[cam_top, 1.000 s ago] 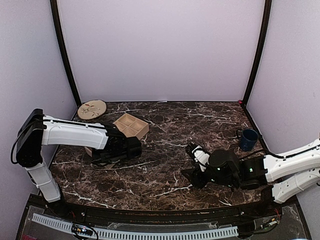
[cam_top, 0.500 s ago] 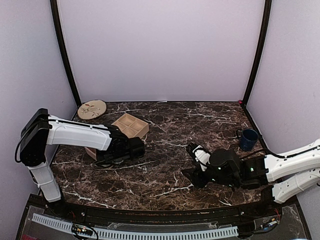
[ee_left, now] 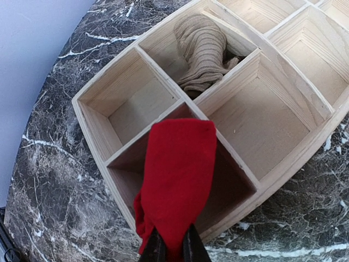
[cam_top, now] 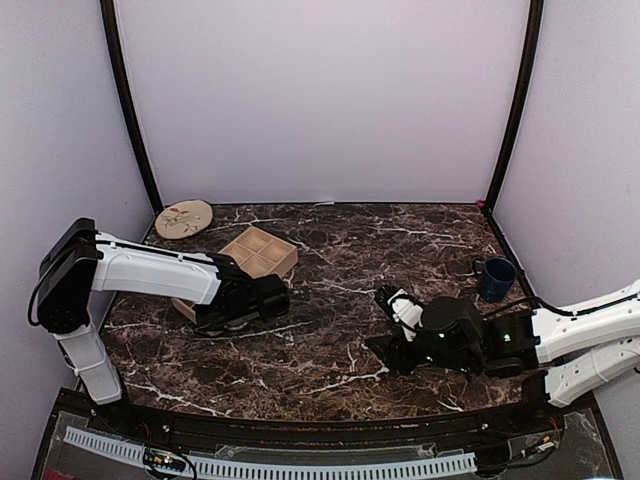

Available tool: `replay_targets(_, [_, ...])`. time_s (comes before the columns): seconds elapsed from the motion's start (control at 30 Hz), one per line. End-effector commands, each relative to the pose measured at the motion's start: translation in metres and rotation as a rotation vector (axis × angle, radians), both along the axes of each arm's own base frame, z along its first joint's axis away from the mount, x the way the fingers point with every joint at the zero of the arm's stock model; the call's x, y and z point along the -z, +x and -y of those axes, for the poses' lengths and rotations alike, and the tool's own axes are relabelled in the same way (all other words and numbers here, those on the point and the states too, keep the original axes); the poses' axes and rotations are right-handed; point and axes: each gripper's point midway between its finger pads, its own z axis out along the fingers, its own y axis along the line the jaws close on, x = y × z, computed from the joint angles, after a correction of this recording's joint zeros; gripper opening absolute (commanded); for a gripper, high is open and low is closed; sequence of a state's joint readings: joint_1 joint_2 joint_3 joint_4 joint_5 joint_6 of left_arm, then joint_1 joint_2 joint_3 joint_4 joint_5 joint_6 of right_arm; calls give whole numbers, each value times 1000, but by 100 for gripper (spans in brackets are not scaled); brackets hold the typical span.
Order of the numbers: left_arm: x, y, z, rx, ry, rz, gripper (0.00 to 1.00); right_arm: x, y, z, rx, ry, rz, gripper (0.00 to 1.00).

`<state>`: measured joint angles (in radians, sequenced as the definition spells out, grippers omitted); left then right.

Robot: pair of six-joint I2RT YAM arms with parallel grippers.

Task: Roll the socks
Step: Place the sock in the storage box.

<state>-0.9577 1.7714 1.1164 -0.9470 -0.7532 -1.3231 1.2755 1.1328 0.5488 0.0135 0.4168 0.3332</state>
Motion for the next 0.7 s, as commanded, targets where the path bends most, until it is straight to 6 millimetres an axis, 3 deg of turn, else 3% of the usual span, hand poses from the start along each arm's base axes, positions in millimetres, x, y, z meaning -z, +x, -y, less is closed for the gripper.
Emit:
replay_targets(0.0, [17,-10,-4,-6,-68,-73,0,-7,3,-1,7,21,14,58])
replay_targets(0.27, [30,-8,-4,72,-217,-115,0,-10,5,-9,1,24,20,58])
replay_targets(0.67, [47,1,15,192,-310,-214,0,-16,11,-21,4,33,34,58])
